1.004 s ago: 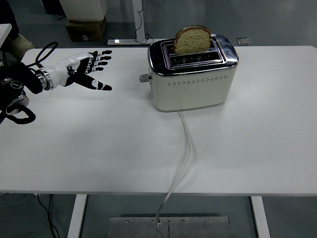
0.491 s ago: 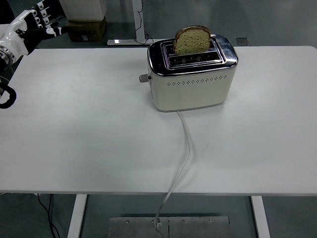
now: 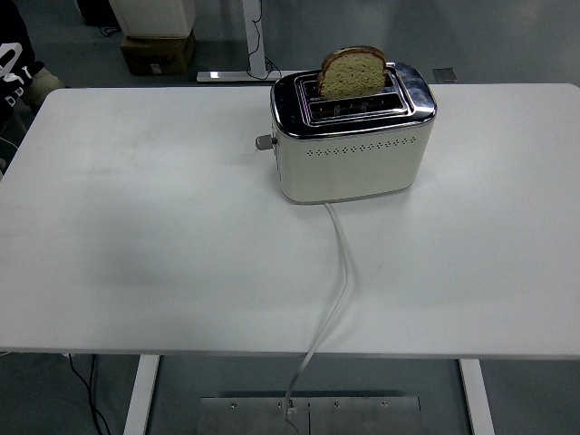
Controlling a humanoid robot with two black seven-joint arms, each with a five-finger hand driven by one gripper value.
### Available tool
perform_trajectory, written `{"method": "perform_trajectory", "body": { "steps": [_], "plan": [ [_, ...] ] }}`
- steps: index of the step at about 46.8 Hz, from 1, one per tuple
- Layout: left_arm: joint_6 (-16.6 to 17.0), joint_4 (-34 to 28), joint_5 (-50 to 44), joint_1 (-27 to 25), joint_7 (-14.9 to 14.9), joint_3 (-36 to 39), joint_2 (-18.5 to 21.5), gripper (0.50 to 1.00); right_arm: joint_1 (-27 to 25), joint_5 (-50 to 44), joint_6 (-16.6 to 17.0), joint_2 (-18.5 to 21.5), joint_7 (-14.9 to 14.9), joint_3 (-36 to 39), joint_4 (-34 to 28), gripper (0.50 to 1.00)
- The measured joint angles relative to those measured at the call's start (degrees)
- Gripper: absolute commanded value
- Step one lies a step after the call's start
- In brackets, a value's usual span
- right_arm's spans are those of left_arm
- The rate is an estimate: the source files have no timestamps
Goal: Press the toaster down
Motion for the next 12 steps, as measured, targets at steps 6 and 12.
{"method": "perform_trajectory", "body": {
  "steps": [6, 12],
  "plan": [
    [-0.6, 0.0, -0.7, 3.2, -0.4, 0.0, 0.4, 1.0, 0.0, 0.0, 0.0, 0.0, 0.0, -0.1, 0.0, 1.0],
    [-1.8, -0.1, -0.5, 5.3, -0.5, 0.0, 0.4, 1.0, 0.0, -0.1, 0.0, 0.0, 0.2, -0.1, 0.0, 0.998]
  ]
}}
